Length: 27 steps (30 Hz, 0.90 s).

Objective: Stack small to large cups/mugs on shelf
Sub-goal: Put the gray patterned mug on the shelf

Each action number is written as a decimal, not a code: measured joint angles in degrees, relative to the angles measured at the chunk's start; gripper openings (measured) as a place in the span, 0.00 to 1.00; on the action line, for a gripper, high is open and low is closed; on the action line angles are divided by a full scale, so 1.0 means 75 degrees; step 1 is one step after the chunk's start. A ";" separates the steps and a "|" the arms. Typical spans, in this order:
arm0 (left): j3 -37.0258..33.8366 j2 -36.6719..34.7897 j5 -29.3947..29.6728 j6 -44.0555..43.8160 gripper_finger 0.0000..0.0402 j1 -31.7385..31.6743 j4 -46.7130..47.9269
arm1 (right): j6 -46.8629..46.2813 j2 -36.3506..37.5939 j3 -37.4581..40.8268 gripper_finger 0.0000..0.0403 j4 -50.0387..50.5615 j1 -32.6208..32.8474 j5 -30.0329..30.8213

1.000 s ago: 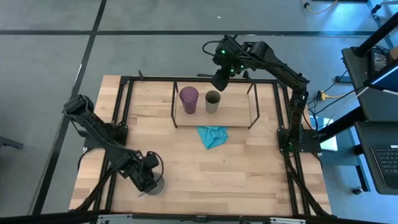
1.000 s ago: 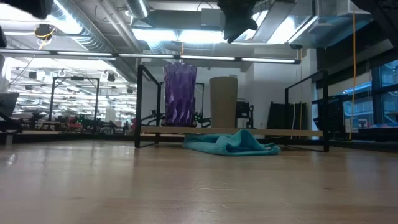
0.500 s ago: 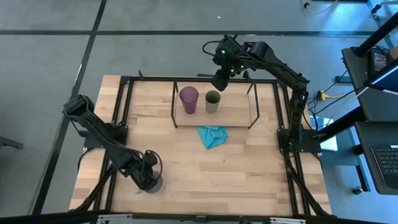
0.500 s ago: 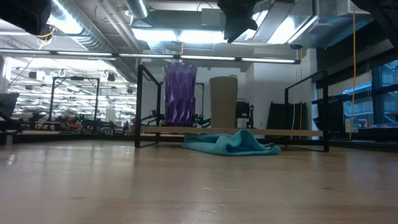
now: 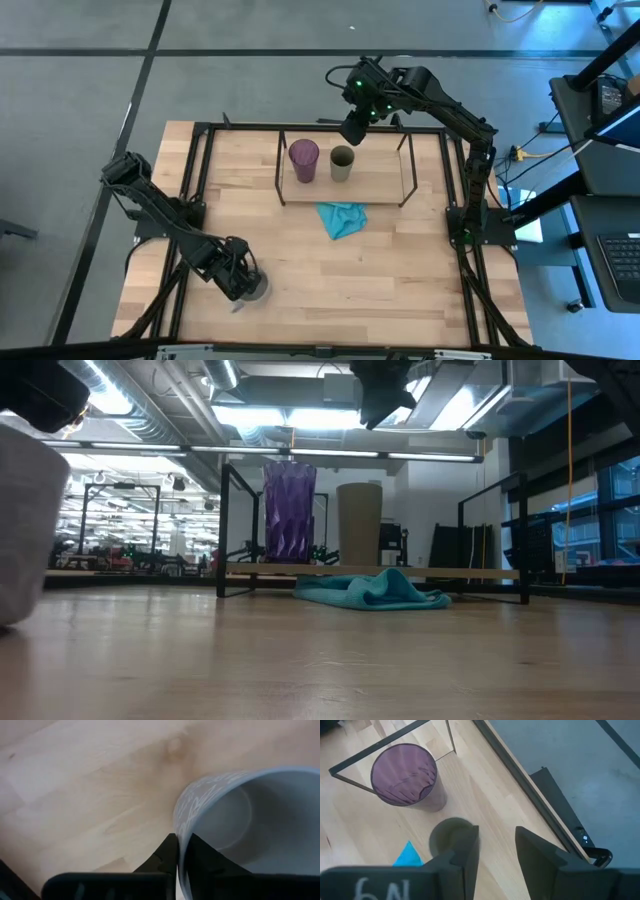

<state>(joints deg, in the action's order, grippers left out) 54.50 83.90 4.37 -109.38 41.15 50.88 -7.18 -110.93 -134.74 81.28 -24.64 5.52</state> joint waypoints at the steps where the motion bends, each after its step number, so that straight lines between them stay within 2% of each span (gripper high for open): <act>1: 0.0003 0.0000 0.0077 -0.0314 0.04 0.0003 0.0071 | 0.0024 0.0000 0.0000 0.32 0.0000 0.0000 0.0007; 7: -0.0003 0.0005 0.0752 -0.2161 0.04 -0.0079 0.0419 | 0.0373 0.0000 0.0000 0.32 -0.0001 0.0000 0.0012; 10: -0.0003 0.0000 0.0551 -0.2207 0.04 -0.0477 0.0492 | 0.0518 0.0000 0.0000 0.32 -0.0001 0.0000 0.0009; 16: -0.0012 0.0012 0.0806 -0.2176 0.07 -0.1065 0.0457 | 0.0810 0.0000 0.0001 0.32 0.0000 -0.0003 0.0009; 27: -0.0013 -0.0112 0.1167 -0.1982 0.16 -0.1102 0.0123 | 0.0993 0.0000 0.0001 0.32 -0.0006 -0.0041 0.0003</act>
<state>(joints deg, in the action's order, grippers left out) 54.40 83.05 13.13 -124.24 32.88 51.80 0.27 -110.93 -134.73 81.23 -24.95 5.54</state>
